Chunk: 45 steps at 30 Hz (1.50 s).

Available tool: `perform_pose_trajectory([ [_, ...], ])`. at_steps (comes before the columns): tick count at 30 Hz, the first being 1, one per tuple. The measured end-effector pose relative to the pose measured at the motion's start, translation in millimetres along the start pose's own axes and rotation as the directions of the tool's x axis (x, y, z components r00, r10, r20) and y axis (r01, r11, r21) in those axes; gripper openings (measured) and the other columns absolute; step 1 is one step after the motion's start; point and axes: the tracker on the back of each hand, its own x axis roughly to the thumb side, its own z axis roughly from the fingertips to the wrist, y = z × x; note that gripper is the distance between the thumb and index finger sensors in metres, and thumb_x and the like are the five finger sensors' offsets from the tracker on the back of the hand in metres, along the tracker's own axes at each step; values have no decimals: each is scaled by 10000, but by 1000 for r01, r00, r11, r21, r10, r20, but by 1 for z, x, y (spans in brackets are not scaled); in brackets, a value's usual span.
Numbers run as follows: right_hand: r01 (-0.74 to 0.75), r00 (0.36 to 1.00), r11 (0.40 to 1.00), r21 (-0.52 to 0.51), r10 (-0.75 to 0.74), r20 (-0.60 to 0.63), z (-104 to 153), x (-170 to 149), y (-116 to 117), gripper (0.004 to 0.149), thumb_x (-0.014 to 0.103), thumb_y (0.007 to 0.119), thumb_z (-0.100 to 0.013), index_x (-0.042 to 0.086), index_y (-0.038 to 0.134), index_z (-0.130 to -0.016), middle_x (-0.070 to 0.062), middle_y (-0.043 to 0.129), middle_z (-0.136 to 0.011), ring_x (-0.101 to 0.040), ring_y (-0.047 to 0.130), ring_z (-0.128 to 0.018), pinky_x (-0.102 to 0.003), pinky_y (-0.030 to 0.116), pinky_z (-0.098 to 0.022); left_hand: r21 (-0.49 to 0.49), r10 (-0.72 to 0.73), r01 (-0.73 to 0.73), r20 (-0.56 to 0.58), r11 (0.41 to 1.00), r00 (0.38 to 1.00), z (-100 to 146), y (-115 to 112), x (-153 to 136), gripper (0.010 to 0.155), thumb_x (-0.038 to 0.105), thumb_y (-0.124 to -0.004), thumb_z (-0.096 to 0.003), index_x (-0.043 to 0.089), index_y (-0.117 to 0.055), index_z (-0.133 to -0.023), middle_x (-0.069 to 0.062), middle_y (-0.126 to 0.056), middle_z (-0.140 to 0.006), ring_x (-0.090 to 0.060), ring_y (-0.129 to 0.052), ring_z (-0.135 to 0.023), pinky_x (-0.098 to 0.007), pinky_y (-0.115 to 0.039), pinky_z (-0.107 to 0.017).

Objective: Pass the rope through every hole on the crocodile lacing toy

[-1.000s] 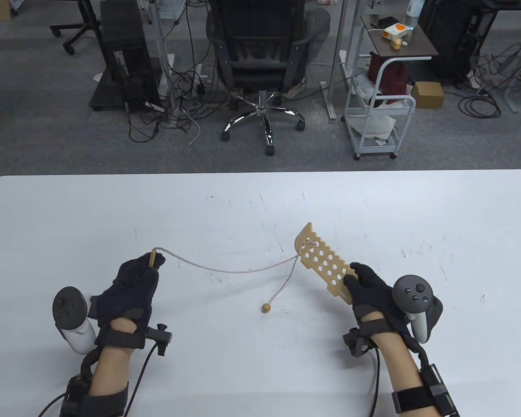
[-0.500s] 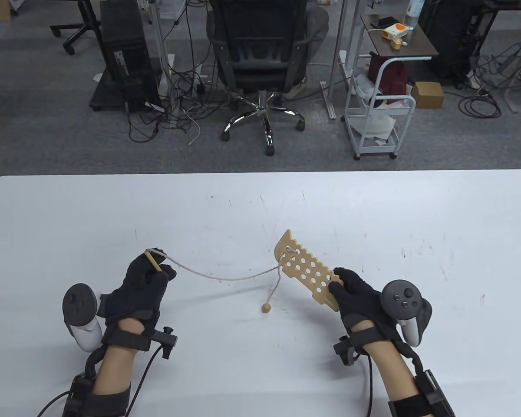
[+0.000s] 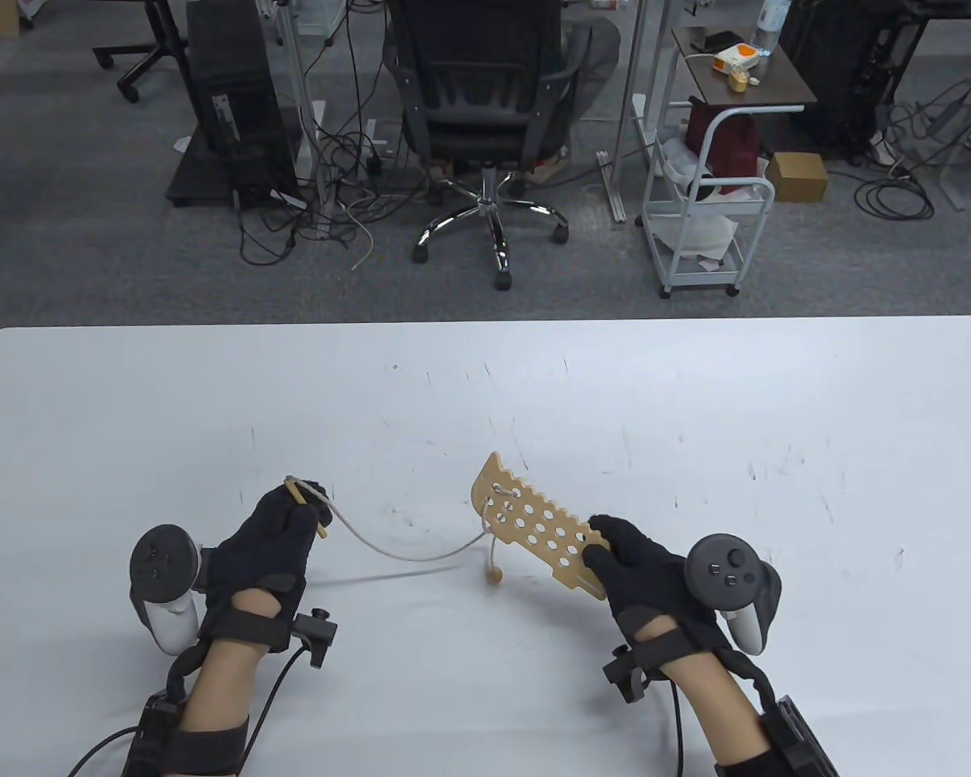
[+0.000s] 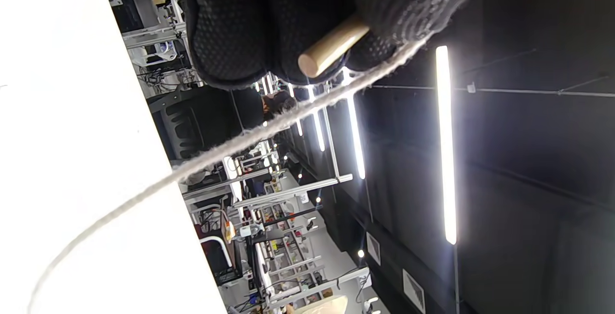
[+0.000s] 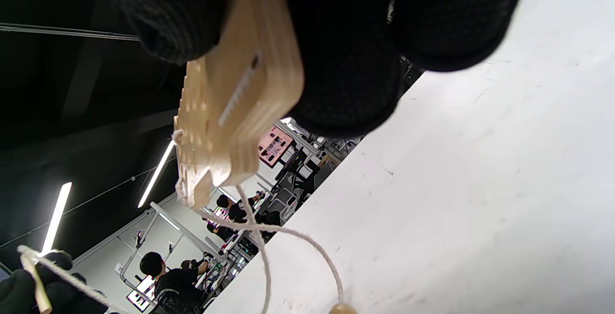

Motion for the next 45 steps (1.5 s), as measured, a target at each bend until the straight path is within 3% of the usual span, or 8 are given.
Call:
perform_pose_trajectory([
  [5,1,1000,1000,16,-1,25,3,6,5,483,381,790,-478,183,720,-913,-37,948,-668,-231,1012,-445,-469,808,-403,-43,-17,16,-29,999,999,-1,-6,-4,639,364,-772,-436,370,-542,-1033,21,-883,-786,-290,-884,-776,-614,-516,-745],
  [9,-1,999,1000,29,-1,42,5,10,9,483,381,790,-478,184,720,-913,-37,951,-666,-232,1013,-444,-469,809,-402,-58,-24,21,-38,998,999,-2,-9,-6,748,337,-773,-443,449,-383,-1071,21,-876,-788,-297,-880,-777,-615,-511,-746],
  [16,2,997,998,55,-7,76,6,15,14,482,382,789,-478,184,720,-913,-37,948,-669,-231,1012,-446,-468,808,-405,-39,-70,68,-50,997,996,-3,-9,-10,660,349,-838,-437,437,-567,-1032,31,-937,-784,-292,-933,-767,-601,-564,-731],
  [22,12,994,996,83,-20,106,8,20,19,481,381,789,-479,185,720,-913,-38,949,-669,-229,1012,-447,-464,809,-407,0,-112,112,-74,994,991,-4,-10,-15,482,375,-890,-407,345,-812,-882,50,-1043,-721,-252,-1033,-704,-547,-673,-696],
  [34,39,986,990,135,-60,158,10,24,26,481,382,790,-478,187,722,-913,-36,948,-670,-229,1012,-448,-467,811,-405,-23,-128,126,-85,992,988,-4,-22,-23,431,423,-929,-368,325,-894,-786,53,-1028,-690,-229,-1025,-658,-529,-690,-689],
  [45,64,975,982,177,-99,199,12,30,32,479,383,787,-480,188,723,-913,-35,949,-669,-228,1013,-447,-464,811,-408,-168,61,-87,-154,982,986,-6,-39,-34,427,342,-881,-389,293,-866,-813,44,-1008,-740,-241,-1013,-702,-543,-686,-691],
])
